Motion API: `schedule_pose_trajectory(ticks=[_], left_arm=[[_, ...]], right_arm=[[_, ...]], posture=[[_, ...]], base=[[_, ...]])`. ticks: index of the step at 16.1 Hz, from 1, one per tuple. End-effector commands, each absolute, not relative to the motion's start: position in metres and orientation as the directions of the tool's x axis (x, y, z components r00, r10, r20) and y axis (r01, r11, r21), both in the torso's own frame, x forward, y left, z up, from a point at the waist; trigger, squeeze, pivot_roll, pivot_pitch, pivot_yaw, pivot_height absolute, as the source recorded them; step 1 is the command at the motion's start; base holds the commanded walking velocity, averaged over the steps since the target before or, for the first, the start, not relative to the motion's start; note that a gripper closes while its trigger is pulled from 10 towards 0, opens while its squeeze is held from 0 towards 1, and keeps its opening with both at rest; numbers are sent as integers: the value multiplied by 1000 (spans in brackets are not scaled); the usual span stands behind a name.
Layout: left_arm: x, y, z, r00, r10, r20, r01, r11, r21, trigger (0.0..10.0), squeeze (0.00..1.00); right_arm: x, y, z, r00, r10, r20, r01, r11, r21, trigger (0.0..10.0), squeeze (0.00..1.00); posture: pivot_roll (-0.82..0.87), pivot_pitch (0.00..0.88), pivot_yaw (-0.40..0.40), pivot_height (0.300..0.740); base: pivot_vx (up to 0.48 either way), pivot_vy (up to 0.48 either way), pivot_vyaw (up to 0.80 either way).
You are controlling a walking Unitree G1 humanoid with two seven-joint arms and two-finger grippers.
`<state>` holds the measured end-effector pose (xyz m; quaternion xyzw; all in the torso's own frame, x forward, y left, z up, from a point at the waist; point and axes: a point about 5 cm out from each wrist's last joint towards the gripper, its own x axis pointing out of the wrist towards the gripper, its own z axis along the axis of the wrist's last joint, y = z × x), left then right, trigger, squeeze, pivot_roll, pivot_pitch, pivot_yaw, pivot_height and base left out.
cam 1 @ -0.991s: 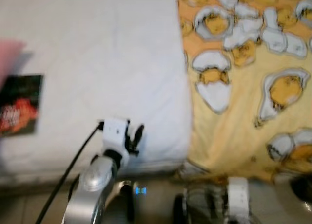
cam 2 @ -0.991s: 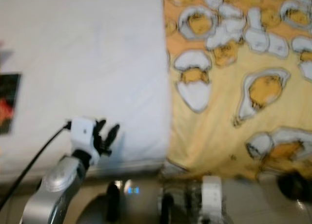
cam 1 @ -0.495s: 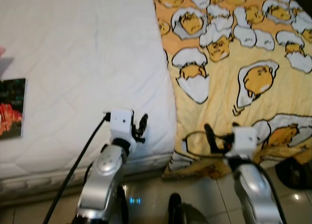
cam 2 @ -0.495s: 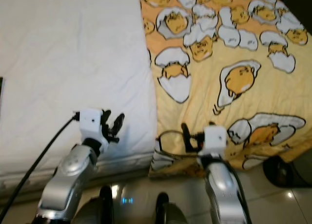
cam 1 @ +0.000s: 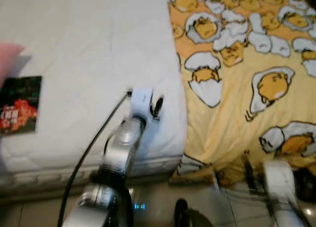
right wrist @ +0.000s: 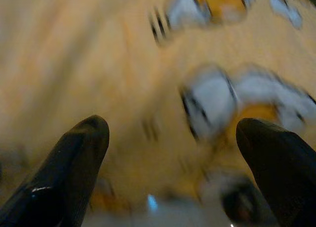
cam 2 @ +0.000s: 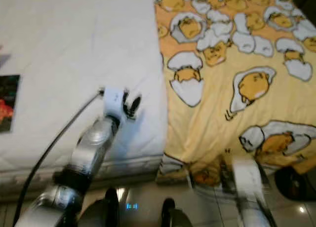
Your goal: Clean up the room
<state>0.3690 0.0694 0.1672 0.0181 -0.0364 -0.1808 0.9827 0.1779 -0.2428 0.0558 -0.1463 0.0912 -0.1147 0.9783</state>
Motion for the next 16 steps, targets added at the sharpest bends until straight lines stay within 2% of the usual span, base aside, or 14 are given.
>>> schedule_pose_trajectory(ticks=[1,2,3,6,8,10,14,16], left_arm=[[367,52,155,915,-403,17,402,915,34,10000,0],[367,52,155,915,-403,17,402,915,34,10000,0],[370,38,154,899,-438,-3,437,898,40,10000,0],[368,10,155,864,-503,-15,503,862,60,10000,0],[362,-23,173,804,-588,85,585,809,62,10000,0],[353,-42,178,767,-631,120,627,776,70,10000,0],[337,-60,144,731,-680,-52,677,713,181,10000,0],[326,-64,125,696,-705,-137,718,680,148,10000,0]], right_arm=[[158,-246,61,952,-271,-142,215,923,-320,10000,0],[158,-246,61,952,-271,-142,215,923,-320,10000,0],[133,-239,61,948,-262,-182,200,932,-301,10000,0],[108,-221,66,950,-217,-223,154,950,-271,10000,0],[97,-207,76,956,-177,-234,110,955,-275,10000,0],[88,-203,79,951,-183,-251,113,956,-272,10000,0],[82,-197,77,940,-171,-295,93,961,-260,10000,0],[81,-194,78,937,-159,-311,80,964,-253,10000,0]], posture=[[-60,337,-72,740],[-60,337,-72,740],[-124,372,-66,740],[-177,395,-72,740],[-217,422,-67,740],[-227,447,-59,740],[-224,470,-59,740],[-227,476,-65,740]], base=[[0,0,0],[0,0,0],[0,0,0],[0,0,0],[0,0,0],[0,0,0],[0,0,0],[0,0,0]])
